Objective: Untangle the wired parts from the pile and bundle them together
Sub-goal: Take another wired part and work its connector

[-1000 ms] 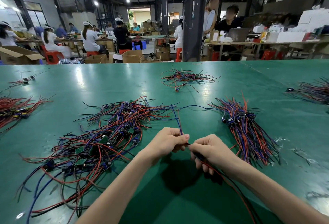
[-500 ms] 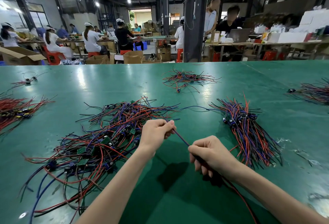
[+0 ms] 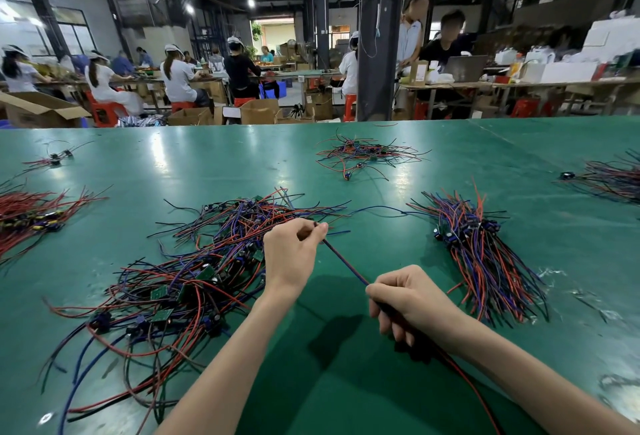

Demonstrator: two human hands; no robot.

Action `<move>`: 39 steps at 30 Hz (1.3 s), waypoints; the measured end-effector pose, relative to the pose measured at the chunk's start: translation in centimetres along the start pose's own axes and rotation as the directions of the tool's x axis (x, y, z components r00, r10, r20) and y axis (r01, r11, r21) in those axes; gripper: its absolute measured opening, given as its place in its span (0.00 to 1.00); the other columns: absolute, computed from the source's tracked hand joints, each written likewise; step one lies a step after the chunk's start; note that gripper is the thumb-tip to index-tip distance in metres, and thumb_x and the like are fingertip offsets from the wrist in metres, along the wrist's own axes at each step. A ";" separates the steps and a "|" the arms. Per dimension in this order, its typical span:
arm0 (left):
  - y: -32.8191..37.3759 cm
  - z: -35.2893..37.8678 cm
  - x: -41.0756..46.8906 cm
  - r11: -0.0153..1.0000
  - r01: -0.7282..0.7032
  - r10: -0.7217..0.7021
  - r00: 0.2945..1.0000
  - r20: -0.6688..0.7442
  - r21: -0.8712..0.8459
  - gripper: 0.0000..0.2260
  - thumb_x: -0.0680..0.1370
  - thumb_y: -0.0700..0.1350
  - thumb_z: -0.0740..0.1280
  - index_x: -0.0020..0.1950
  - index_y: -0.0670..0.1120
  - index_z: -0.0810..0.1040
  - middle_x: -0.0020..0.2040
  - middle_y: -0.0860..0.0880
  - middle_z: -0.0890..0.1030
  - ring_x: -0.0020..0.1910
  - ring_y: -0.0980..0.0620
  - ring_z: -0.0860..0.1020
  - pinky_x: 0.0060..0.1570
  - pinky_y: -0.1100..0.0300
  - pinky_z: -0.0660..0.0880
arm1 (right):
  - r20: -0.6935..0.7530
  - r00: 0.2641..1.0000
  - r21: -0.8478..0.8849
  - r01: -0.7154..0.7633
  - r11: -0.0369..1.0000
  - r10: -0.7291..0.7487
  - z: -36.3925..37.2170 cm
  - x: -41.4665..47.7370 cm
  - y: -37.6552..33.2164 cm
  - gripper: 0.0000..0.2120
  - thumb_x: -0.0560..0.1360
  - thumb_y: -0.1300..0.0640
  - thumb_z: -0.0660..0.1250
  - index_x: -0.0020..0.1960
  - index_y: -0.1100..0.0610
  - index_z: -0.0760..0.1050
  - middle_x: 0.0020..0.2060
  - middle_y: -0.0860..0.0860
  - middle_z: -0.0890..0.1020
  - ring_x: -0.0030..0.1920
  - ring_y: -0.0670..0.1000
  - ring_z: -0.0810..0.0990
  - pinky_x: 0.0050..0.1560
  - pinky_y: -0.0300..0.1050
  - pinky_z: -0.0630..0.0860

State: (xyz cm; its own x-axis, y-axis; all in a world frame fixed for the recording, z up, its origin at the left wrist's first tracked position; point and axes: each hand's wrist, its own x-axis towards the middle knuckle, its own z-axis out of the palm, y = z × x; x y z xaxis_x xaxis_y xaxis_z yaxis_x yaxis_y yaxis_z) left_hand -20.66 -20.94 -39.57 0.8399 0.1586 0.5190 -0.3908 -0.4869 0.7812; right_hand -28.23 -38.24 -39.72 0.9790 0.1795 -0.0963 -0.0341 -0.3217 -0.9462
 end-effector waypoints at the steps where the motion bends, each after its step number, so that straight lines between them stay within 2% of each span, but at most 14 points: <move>1: -0.2 0.0 0.1 0.999 0.039 -0.038 0.999 0.019 -0.027 0.09 0.75 0.46 0.71 0.37 0.42 0.83 0.31 0.52 0.81 0.32 0.52 0.78 0.40 0.56 0.76 | 0.006 1.000 0.004 -0.003 1.000 0.003 0.0 0.0 0.0 0.17 0.74 0.63 0.61 0.27 0.57 0.75 0.21 0.56 0.76 0.17 0.48 0.69 0.17 0.34 0.64; 3: -0.4 0.0 0.3 0.984 0.142 -0.134 0.988 0.075 -0.111 0.11 0.77 0.45 0.69 0.37 0.42 0.83 0.32 0.51 0.82 0.32 0.53 0.78 0.38 0.56 0.77 | 0.018 1.000 0.007 -0.009 1.000 0.009 0.0 0.0 0.0 0.17 0.74 0.63 0.61 0.27 0.57 0.75 0.21 0.56 0.76 0.17 0.48 0.69 0.17 0.34 0.64; 7: -0.3 0.3 0.3 0.857 0.384 -0.343 0.923 0.175 -0.345 0.13 0.78 0.42 0.67 0.33 0.43 0.81 0.27 0.53 0.79 0.24 0.60 0.71 0.26 0.68 0.70 | 0.023 1.000 -0.004 -0.017 1.000 0.017 0.1 0.0 0.0 0.17 0.74 0.63 0.61 0.28 0.57 0.75 0.21 0.55 0.76 0.16 0.48 0.69 0.16 0.34 0.63; 9: -0.1 0.1 0.5 0.729 0.518 -0.455 0.855 0.249 -0.447 0.12 0.77 0.40 0.68 0.34 0.41 0.81 0.27 0.51 0.79 0.22 0.60 0.69 0.24 0.68 0.69 | 0.022 1.000 -0.011 -0.020 1.000 0.020 0.1 0.1 0.0 0.17 0.74 0.63 0.61 0.28 0.57 0.75 0.21 0.55 0.76 0.16 0.48 0.69 0.16 0.34 0.63; 12: 0.3 -0.4 1.0 0.450 0.706 -0.574 0.698 0.429 -0.547 0.11 0.77 0.39 0.67 0.35 0.38 0.79 0.24 0.51 0.76 0.20 0.61 0.66 0.20 0.70 0.65 | 0.026 0.999 -0.012 -0.024 1.000 0.024 0.1 0.1 0.0 0.17 0.75 0.63 0.61 0.28 0.58 0.75 0.21 0.55 0.76 0.16 0.48 0.69 0.16 0.34 0.63; 14: 0.4 -0.7 1.1 0.299 0.762 -0.557 0.628 0.544 -0.574 0.11 0.78 0.40 0.65 0.36 0.38 0.77 0.23 0.52 0.74 0.18 0.61 0.65 0.19 0.71 0.63 | 0.033 0.999 -0.011 -0.025 1.000 0.026 0.1 0.1 -0.1 0.17 0.75 0.63 0.61 0.28 0.58 0.75 0.21 0.55 0.76 0.16 0.48 0.69 0.16 0.34 0.63; 16: 0.4 -0.8 1.2 0.215 0.782 -0.517 0.599 0.611 -0.585 0.12 0.79 0.41 0.64 0.37 0.39 0.76 0.23 0.53 0.73 0.18 0.61 0.65 0.19 0.72 0.64 | 0.045 0.999 -0.011 -0.026 1.000 0.027 0.0 0.1 -0.1 0.17 0.75 0.62 0.61 0.28 0.57 0.75 0.21 0.56 0.76 0.17 0.48 0.69 0.17 0.34 0.64; 19: 0.2 -0.5 1.2 0.268 0.770 -0.517 0.622 0.587 -0.580 0.12 0.79 0.41 0.64 0.36 0.39 0.77 0.25 0.52 0.75 0.19 0.61 0.65 0.19 0.72 0.64 | 0.070 0.997 -0.009 -0.026 1.000 0.027 0.0 0.0 -0.1 0.17 0.75 0.62 0.61 0.28 0.57 0.75 0.21 0.56 0.76 0.17 0.48 0.69 0.17 0.34 0.64; 22: -0.3 -0.3 1.0 0.575 0.655 -0.511 0.755 0.410 -0.490 0.11 0.77 0.41 0.68 0.35 0.41 0.80 0.27 0.52 0.79 0.23 0.60 0.67 0.23 0.70 0.66 | 0.096 0.995 -0.003 -0.021 1.000 0.021 0.2 -0.1 -0.2 0.17 0.76 0.62 0.61 0.29 0.57 0.75 0.21 0.55 0.76 0.17 0.48 0.69 0.17 0.34 0.64; 24: -0.6 -0.2 0.7 0.784 0.508 -0.425 0.858 0.288 -0.357 0.11 0.76 0.42 0.69 0.34 0.42 0.81 0.28 0.52 0.80 0.25 0.60 0.70 0.28 0.68 0.68 | 0.104 0.994 0.005 -0.016 1.000 0.016 0.3 -0.2 -0.2 0.17 0.76 0.62 0.61 0.29 0.57 0.75 0.21 0.55 0.76 0.17 0.47 0.69 0.17 0.34 0.64; 27: -1.1 0.1 0.4 0.960 0.267 -0.255 0.959 0.127 -0.086 0.11 0.76 0.45 0.70 0.33 0.45 0.82 0.31 0.51 0.82 0.31 0.56 0.76 0.39 0.59 0.73 | 0.108 0.994 0.007 -0.013 1.000 0.013 0.4 -0.3 -0.3 0.17 0.77 0.61 0.61 0.29 0.57 0.75 0.21 0.54 0.76 0.17 0.47 0.69 0.17 0.34 0.64; 29: -1.2 0.3 0.3 0.971 0.235 -0.230 0.969 0.092 -0.048 0.12 0.76 0.46 0.70 0.33 0.46 0.82 0.30 0.52 0.82 0.32 0.55 0.77 0.41 0.58 0.73 | 0.108 0.994 0.008 -0.018 1.000 0.017 0.4 -0.3 -0.2 0.17 0.77 0.61 0.61 0.29 0.57 0.75 0.21 0.54 0.76 0.17 0.47 0.69 0.17 0.34 0.64; 34: -0.9 0.4 0.0 0.850 0.396 -0.355 0.918 0.179 -0.348 0.11 0.77 0.45 0.68 0.35 0.46 0.82 0.30 0.54 0.80 0.25 0.63 0.71 0.29 0.68 0.69 | 0.091 0.996 0.050 -0.030 0.998 0.025 0.3 -0.1 0.0 0.16 0.77 0.62 0.61 0.31 0.60 0.76 0.22 0.55 0.77 0.17 0.48 0.70 0.17 0.34 0.65; 39: -0.2 0.5 -0.2 0.738 0.473 -0.377 0.880 0.288 -0.481 0.09 0.77 0.51 0.66 0.42 0.47 0.81 0.35 0.56 0.84 0.29 0.64 0.75 0.29 0.71 0.72 | 0.055 0.998 0.112 -0.023 0.993 0.017 0.4 0.0 0.2 0.16 0.78 0.61 0.62 0.33 0.61 0.77 0.23 0.57 0.77 0.18 0.49 0.70 0.17 0.35 0.66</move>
State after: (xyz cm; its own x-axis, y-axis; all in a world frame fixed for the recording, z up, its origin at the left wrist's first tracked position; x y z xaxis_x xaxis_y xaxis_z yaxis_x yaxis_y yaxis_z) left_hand -20.59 -21.26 -40.05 0.9952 0.0756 0.0624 -0.0718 0.1288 0.9891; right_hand -28.27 -37.95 -40.05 0.9658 0.2252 -0.1288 -0.0785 -0.2197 -0.9724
